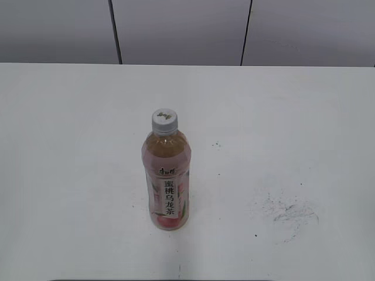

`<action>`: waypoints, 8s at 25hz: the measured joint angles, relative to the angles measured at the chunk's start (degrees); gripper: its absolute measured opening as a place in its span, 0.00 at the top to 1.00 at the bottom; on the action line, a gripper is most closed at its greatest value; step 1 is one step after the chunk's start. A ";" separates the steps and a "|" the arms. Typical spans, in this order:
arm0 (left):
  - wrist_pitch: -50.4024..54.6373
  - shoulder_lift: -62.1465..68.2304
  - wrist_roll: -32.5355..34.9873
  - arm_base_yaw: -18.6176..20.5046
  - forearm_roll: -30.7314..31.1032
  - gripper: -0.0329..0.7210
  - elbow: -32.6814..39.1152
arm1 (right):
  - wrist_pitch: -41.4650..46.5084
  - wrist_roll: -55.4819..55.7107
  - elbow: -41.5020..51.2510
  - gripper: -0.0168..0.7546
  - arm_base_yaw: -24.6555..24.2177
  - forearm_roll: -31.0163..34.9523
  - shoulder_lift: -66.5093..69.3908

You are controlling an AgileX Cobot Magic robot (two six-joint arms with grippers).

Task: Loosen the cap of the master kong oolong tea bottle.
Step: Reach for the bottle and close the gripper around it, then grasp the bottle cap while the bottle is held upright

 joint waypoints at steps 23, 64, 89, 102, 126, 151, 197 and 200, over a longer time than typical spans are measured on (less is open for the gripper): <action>0.00 0.00 0.00 0.00 0.00 0.64 0.00 | 0.00 0.00 0.00 0.23 0.00 -0.13 0.00; -64.59 45.80 3.45 0.00 -10.38 0.27 -0.75 | 0.00 0.00 0.00 0.23 0.00 -0.13 0.00; -125.26 89.15 -8.26 -9.98 6.11 0.27 11.42 | 0.00 0.00 0.00 0.23 0.00 -0.19 0.00; -127.21 86.59 -17.62 -9.98 38.70 0.27 19.28 | 0.00 0.00 0.00 0.23 0.00 -0.19 0.00; -127.65 86.37 -26.30 -15.59 48.92 0.15 17.65 | 0.00 0.00 0.00 0.23 0.00 -0.19 0.00; -127.65 104.05 -23.03 -22.73 52.24 0.17 2.85 | 0.00 0.00 0.00 0.23 0.00 -0.19 0.00; -127.76 110.12 -19.21 -23.12 52.52 0.37 -0.22 | 0.00 0.00 0.00 0.23 0.00 -0.19 0.00; -127.83 110.12 -19.21 -23.12 52.57 0.37 -0.22 | 0.00 0.00 0.00 0.23 0.00 -0.19 0.00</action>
